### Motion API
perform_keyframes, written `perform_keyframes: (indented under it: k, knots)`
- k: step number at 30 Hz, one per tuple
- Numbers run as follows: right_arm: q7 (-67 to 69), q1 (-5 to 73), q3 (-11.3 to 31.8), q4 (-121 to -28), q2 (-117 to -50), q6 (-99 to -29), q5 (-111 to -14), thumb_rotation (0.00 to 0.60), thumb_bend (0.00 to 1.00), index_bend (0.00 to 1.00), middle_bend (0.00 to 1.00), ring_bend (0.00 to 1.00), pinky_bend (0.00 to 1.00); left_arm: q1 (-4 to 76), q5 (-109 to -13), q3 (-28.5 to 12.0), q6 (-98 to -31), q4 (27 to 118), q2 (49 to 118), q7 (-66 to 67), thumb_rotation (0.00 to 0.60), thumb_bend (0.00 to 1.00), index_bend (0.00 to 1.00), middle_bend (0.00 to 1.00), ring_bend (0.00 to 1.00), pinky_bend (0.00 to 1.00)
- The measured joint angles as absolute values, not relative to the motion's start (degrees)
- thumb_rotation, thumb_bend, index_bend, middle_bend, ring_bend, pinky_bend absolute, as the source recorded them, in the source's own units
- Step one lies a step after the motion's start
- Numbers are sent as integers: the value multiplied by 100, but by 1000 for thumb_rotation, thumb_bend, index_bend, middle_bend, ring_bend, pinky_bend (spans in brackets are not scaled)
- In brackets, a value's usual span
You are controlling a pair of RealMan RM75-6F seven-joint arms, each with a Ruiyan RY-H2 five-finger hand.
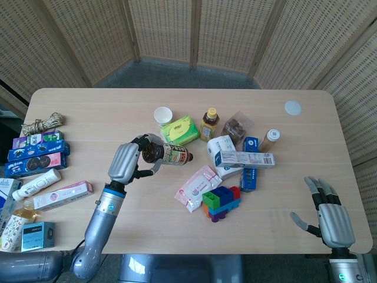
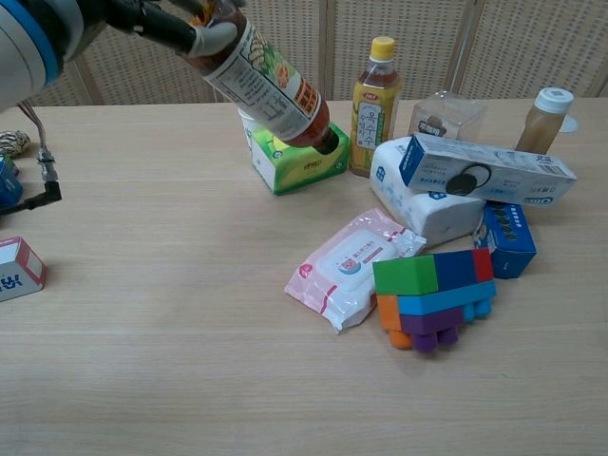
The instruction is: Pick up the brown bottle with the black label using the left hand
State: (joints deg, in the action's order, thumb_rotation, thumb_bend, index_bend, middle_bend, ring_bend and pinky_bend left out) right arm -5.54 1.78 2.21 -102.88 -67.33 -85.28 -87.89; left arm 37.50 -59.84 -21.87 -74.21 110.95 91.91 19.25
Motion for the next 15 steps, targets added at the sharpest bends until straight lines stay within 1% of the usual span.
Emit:
perform_keyframes:
  k: [5,15]
  knots:
    - [-549,198,212,-10283,-6804,-8515,-8808,2,195,0,31,0,0,3662,-6127,-2276,-7600,11550,8869,1954,600,603,542,628,701,777]
    - [-517,231,148,-10210,-6986,-8515,-8939,4,195,0,31,0,0,3394,-6409,-2523,-8050,12629,8017,2050,600,601,543,628,701,778]
